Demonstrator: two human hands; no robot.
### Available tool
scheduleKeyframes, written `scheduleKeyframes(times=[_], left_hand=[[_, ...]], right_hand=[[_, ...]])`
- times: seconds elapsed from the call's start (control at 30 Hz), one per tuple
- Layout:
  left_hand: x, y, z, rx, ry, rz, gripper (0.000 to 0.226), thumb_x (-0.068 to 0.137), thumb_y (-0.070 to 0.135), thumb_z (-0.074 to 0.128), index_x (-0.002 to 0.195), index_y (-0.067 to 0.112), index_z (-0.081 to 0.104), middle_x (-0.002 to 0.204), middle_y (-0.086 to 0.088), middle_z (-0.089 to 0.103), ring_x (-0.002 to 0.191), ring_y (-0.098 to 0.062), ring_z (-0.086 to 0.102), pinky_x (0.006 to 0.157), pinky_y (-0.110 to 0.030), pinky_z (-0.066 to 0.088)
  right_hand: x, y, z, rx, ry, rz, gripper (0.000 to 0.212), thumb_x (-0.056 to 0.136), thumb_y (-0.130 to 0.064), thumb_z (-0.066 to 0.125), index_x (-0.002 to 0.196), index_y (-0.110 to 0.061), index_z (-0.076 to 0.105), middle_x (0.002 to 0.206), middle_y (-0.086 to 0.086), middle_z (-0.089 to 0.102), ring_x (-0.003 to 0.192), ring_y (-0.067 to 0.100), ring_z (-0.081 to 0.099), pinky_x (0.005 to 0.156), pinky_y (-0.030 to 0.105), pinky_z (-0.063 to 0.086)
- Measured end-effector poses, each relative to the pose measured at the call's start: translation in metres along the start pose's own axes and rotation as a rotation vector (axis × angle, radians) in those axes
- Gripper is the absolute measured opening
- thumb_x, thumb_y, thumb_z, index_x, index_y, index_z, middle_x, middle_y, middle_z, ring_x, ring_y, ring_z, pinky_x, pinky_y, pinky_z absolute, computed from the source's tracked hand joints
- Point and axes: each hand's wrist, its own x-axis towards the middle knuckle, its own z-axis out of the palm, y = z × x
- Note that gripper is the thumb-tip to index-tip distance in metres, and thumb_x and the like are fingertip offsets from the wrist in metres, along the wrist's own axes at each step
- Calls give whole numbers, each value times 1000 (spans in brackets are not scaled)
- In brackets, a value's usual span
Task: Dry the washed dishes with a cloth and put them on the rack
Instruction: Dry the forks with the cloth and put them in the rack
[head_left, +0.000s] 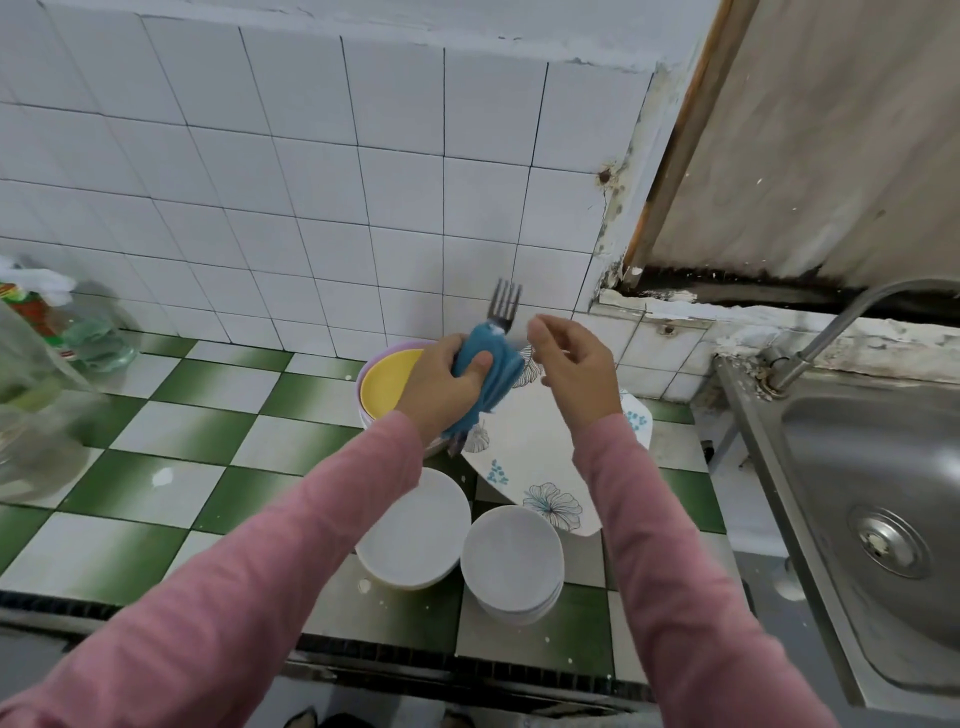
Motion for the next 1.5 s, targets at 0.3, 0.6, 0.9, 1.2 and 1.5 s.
scheduleKeyframes(times=[0.3,0.6,0.9,1.2,1.5], left_hand=[[-1,4,4,174,-193,80,10,102,30,50,107,23,54,82,6,61,70,-8,58,52,-9,42],[3,17,4,242,-291,166,12,101,30,50,106,20,53,83,6,58,72,-7,54,55,-10,40],[0,-7,0,445,-320,149,20,102,27,50,114,13,54,79,9,53,71,-7,51,58,-18,34],[-5,-19,0,495,-289,157,15,100,23,53,112,14,54,91,-6,62,82,-26,60,70,-35,46],[-7,-41,-6,381,-304,140,11,99,20,55,106,23,48,93,0,59,81,-14,57,63,-18,40]], right_hand=[[31,-14,1,-155,-106,-56,21,95,-24,65,76,-21,73,78,-7,73,80,7,68,83,23,54],[35,-33,-34,-64,-46,-107,24,99,-21,59,78,-16,70,76,0,73,72,9,66,63,19,51],[15,-12,-40,-30,23,50,19,99,-22,59,89,-13,73,78,-2,70,63,7,60,56,15,44],[-1,-6,-40,118,-10,433,58,88,-61,61,104,-6,73,61,0,59,47,9,33,49,22,34],[-3,-18,-37,246,-96,479,27,98,-25,54,87,-5,69,74,8,75,66,13,71,63,21,53]])
